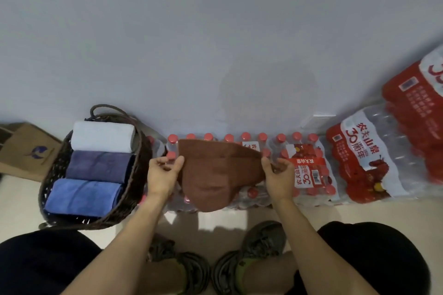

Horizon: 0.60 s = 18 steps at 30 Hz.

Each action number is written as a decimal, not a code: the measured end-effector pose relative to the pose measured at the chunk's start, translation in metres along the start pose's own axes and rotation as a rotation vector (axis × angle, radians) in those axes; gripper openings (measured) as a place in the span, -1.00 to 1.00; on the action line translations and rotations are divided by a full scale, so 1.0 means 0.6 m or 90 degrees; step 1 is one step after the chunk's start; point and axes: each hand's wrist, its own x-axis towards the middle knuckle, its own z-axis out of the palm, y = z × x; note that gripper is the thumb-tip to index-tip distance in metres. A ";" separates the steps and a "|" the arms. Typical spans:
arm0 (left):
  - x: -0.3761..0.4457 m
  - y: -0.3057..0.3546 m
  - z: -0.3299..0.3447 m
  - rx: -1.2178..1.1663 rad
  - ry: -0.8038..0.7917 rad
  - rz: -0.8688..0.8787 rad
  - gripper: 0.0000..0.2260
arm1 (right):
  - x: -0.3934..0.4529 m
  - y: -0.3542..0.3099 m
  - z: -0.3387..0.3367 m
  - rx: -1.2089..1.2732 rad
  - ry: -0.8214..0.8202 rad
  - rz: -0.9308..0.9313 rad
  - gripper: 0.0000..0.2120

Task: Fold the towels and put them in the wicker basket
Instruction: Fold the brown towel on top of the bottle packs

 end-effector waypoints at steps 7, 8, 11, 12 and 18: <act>-0.069 -0.081 0.016 0.102 -0.085 -0.111 -0.62 | -0.055 0.058 0.035 0.020 0.021 0.166 -0.63; -0.086 -0.084 0.025 0.101 -0.101 -0.122 -0.65 | -0.061 0.063 0.042 -0.018 -0.016 0.140 -0.67; -0.116 -0.084 0.051 0.102 -0.076 -0.110 -0.76 | -0.067 0.063 0.050 -0.156 -0.085 0.053 -0.73; -0.119 -0.080 0.057 0.110 -0.060 -0.105 -0.80 | -0.065 0.063 0.048 -0.185 -0.096 0.037 -0.72; -0.129 -0.056 0.049 0.006 -0.050 -0.148 -0.80 | -0.062 0.035 0.031 -0.141 -0.070 0.036 -0.87</act>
